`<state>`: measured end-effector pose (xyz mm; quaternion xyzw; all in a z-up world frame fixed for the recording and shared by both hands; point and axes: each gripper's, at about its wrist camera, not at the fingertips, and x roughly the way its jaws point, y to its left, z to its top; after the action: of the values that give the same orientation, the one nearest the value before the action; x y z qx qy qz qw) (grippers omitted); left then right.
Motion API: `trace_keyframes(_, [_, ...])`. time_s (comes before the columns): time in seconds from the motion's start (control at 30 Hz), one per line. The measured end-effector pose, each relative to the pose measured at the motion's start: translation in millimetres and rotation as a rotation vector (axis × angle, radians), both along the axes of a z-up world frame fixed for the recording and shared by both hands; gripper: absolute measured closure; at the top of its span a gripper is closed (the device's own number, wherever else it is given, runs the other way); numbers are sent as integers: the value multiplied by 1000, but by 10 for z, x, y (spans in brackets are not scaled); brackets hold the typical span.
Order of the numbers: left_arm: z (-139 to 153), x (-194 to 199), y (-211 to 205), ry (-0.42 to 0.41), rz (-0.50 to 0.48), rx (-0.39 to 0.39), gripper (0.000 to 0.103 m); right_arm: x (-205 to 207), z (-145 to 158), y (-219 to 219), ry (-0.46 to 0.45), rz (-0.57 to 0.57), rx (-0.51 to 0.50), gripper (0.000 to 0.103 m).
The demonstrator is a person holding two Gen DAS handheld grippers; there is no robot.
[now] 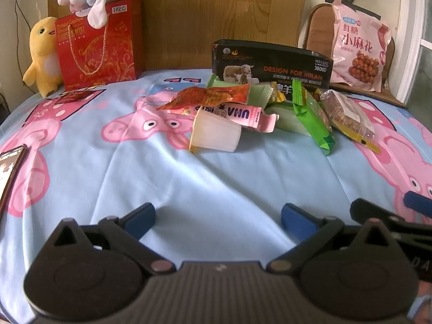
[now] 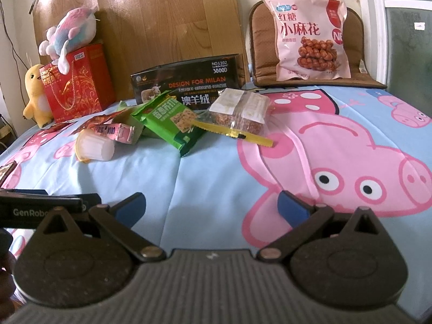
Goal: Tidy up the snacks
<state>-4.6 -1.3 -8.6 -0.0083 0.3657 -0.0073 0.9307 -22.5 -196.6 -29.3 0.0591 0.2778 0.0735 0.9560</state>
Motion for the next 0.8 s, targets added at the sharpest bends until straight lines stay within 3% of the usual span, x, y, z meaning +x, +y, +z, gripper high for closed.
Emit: trace_keyframes(0.8, [-10,-17,18,-6,-2,-5,0,5,13,-75,-28,-37,34,0])
